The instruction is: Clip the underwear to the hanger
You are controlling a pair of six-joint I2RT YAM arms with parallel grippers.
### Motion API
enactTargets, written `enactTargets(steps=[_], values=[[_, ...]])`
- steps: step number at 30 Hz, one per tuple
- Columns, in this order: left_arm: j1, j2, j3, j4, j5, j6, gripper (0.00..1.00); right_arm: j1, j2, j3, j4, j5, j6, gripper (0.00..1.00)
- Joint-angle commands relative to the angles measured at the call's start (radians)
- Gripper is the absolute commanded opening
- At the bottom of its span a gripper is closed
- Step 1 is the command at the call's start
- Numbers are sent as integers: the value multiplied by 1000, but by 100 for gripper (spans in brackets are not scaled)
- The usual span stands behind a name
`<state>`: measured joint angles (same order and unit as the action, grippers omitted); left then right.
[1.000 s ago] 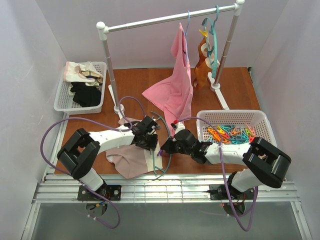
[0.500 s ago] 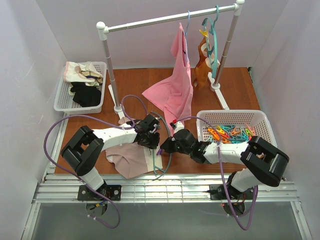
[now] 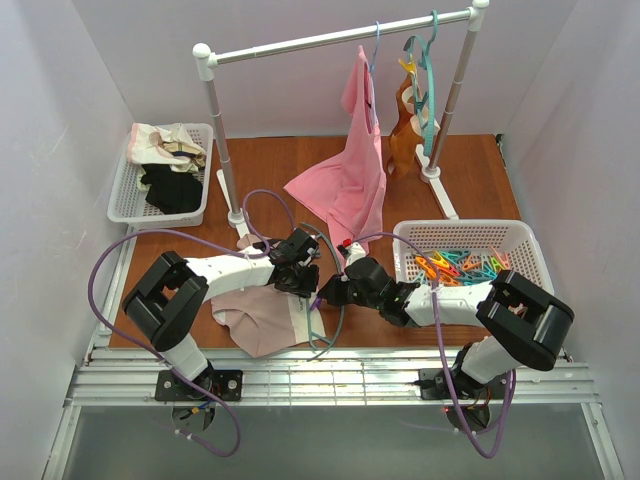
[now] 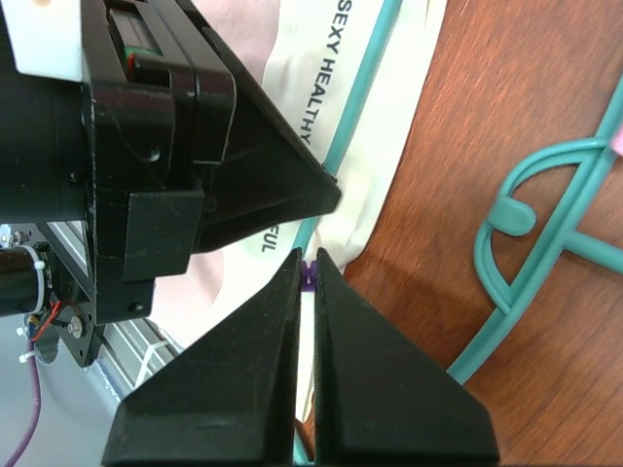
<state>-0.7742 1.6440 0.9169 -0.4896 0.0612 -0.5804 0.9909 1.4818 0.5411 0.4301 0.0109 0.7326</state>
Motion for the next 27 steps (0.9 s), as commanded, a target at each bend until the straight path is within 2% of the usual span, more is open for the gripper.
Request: enactTargets(steps=[1,7,18,27], values=[[6,4,11,-17,-8,7,10,8,9,34,53,-3,8,1],[4,8,30,-20,5,-2,0,6,5,39,52,-3,4,1],[4,8,40,-24,12,-29,0,6,15,31,53,-35,-4,1],[4,-24,60,-30,11,-110,0,6,-21,-10,53,-25,-4,1]])
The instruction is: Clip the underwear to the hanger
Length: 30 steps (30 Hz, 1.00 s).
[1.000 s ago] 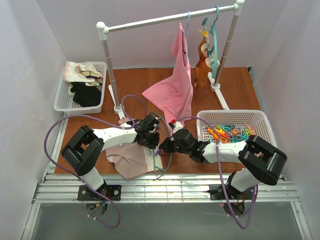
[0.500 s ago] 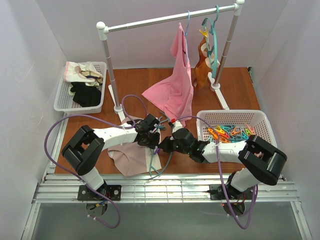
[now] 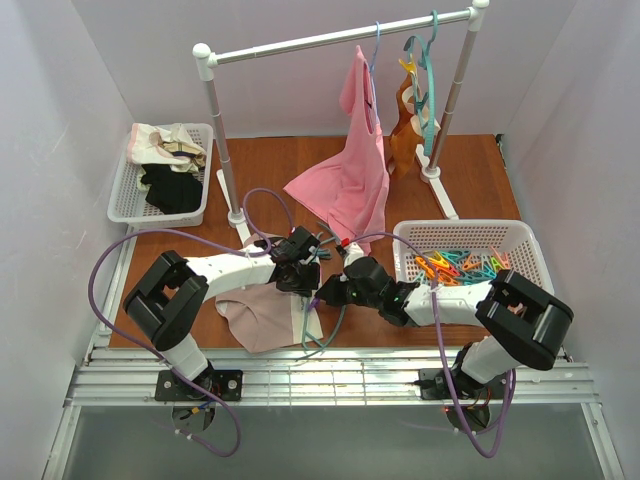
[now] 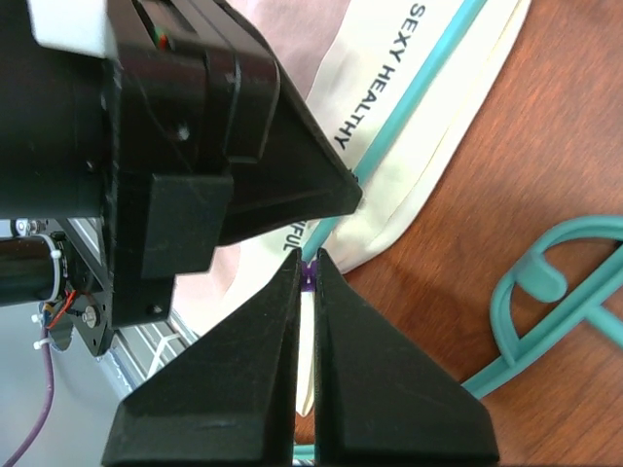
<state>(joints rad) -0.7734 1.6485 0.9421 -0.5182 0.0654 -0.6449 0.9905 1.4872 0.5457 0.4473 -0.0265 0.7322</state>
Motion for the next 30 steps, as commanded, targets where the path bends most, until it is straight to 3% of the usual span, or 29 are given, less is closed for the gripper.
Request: enactTargets(steps=[1,16,30], values=[[3,-33,35,-2,7,-53,0,7,-30,-19,36,16,-1,1],[3,-101,-40,61,11,-170,0,7,-97,-87,31,91,62,1],[3,-115,-85,115,-24,-187,0,7,-119,-121,96,99,157,1]])
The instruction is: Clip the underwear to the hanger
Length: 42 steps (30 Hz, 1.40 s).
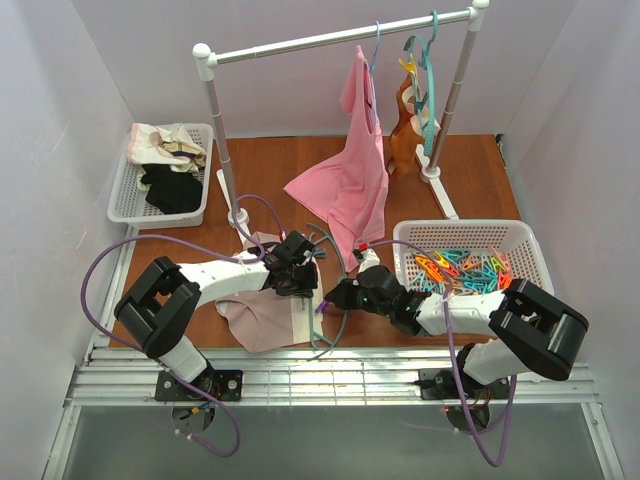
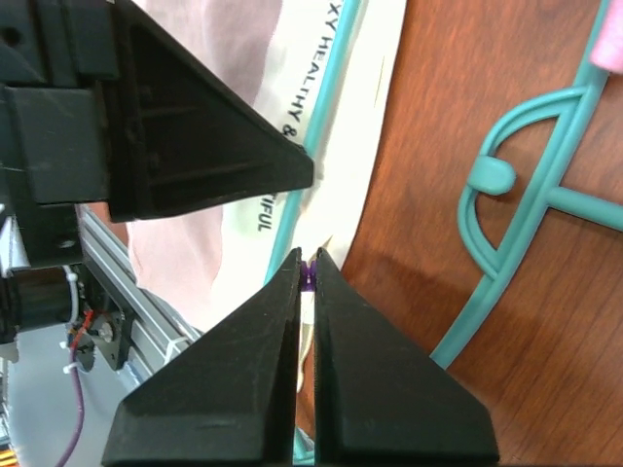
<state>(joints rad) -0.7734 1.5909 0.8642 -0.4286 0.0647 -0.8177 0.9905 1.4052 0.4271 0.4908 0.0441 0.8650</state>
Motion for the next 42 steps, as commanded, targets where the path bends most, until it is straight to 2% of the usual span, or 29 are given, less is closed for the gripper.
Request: enactTargets(steps=[1,16,28,34,42], values=[[3,-62,-10,27,-25,-14,0,8,-40,2,52,33,26,1],[3,-94,-30,39,-37,-15,0,19,35,1,107,22,66,1],[3,-104,-53,62,-52,-9,0,36,26,2,118,36,86,1],[3,-118,-65,57,-109,2,0,34,8,-8,117,50,85,1],[3,-103,-60,79,-100,-12,0,34,32,12,118,31,78,1]])
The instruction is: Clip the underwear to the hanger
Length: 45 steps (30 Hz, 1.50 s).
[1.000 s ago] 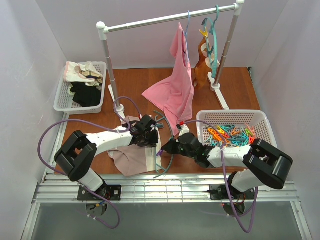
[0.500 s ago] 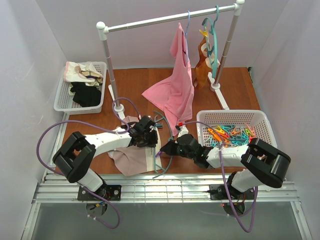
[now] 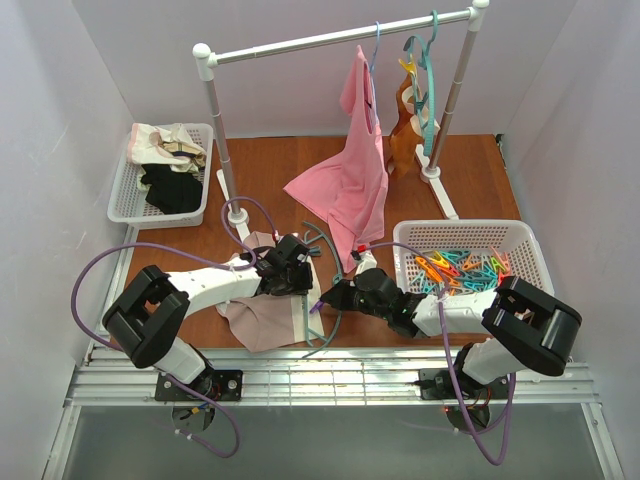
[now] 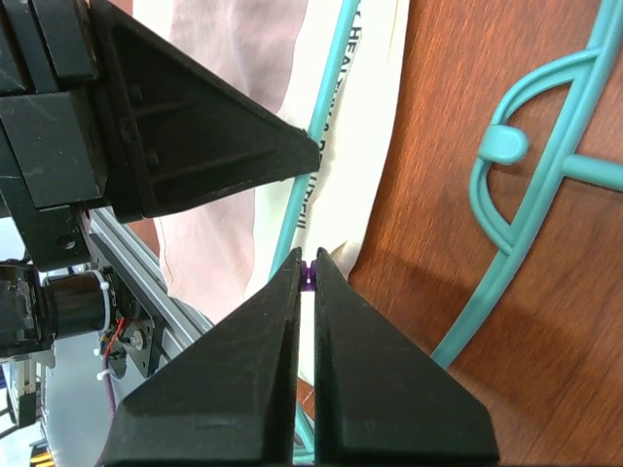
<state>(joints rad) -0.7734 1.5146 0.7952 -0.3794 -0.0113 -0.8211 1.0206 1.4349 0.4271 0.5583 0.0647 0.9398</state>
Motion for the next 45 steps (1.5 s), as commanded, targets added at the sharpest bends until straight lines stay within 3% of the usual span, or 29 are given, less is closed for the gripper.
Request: enactTargets(steps=[1,45], values=[[3,-25,9,33,-26,-10,0,6,7,13,49,7,4,1],[-32,-1,2,114,-49,-84,0,13,35,16,51,-3,28,1]])
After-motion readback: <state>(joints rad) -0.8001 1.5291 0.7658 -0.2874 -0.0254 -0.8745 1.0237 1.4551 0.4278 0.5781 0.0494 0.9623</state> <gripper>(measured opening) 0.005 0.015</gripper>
